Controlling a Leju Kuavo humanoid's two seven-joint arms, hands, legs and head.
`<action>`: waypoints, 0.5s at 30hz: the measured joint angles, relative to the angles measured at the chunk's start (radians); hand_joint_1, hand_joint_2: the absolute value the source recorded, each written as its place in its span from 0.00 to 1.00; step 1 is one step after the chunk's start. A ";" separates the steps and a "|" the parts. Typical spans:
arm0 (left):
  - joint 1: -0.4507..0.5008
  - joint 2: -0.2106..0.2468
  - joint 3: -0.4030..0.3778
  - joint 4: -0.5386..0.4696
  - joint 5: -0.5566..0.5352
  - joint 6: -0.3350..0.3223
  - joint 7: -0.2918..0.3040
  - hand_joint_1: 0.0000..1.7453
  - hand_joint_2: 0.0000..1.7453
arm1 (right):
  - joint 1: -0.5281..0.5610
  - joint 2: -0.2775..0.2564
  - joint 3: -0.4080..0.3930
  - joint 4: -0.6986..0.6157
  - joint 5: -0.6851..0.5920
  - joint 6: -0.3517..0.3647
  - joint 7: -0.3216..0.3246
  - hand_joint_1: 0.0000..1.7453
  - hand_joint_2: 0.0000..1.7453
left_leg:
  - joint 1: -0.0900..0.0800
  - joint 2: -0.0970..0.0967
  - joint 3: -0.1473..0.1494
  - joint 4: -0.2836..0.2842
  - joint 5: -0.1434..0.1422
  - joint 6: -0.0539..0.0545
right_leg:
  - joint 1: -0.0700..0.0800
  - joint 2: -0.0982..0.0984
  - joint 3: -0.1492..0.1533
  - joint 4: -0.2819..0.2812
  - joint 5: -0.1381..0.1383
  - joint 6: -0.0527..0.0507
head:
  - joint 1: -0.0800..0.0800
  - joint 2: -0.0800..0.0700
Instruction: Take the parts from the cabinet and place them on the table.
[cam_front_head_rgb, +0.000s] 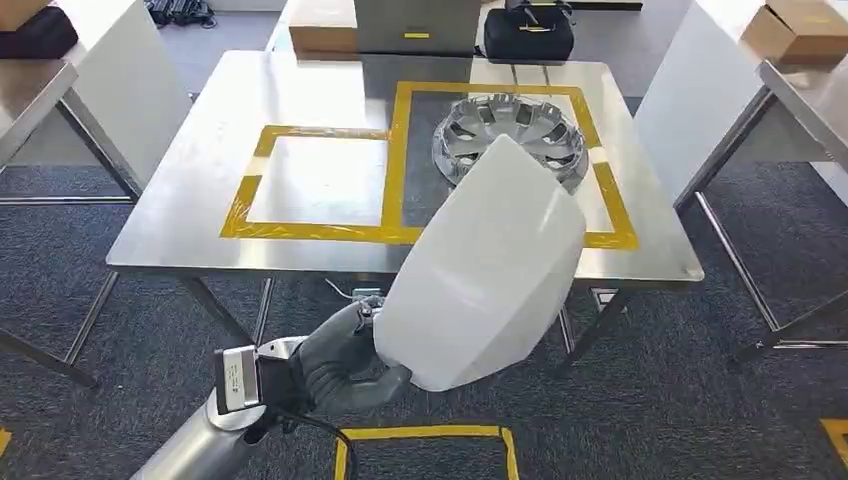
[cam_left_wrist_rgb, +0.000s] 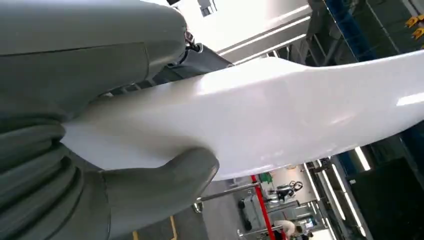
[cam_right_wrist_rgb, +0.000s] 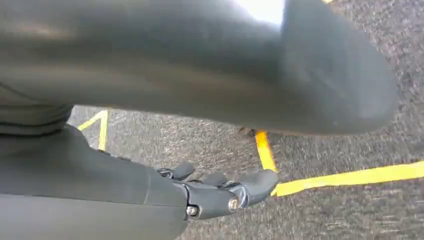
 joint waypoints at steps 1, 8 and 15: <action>0.006 0.001 0.000 0.000 -0.001 0.002 -0.005 1.00 1.00 | 0.004 0.000 0.000 0.000 0.001 0.000 -0.001 0.00 0.00 | 0.000 -0.002 0.007 0.000 -0.008 -0.001 | 0.000 0.000 -0.026 0.012 -0.004 0.002 | 0.002 0.000; 0.022 0.005 0.000 -0.004 -0.014 0.007 -0.016 1.00 1.00 | 0.010 -0.008 0.000 0.000 0.005 0.000 -0.004 0.00 0.00 | -0.005 -0.005 0.066 -0.008 -0.062 -0.030 | 0.010 -0.003 0.041 -0.271 0.191 -0.030 | 0.009 0.000; 0.033 0.019 0.001 -0.011 -0.017 0.010 -0.025 1.00 1.00 | 0.012 -0.009 0.003 0.000 0.015 0.000 -0.007 0.00 0.00 | -0.001 0.001 -0.084 0.274 -0.160 -0.063 | 0.002 -0.001 0.098 -0.280 0.161 -0.061 | -0.004 0.000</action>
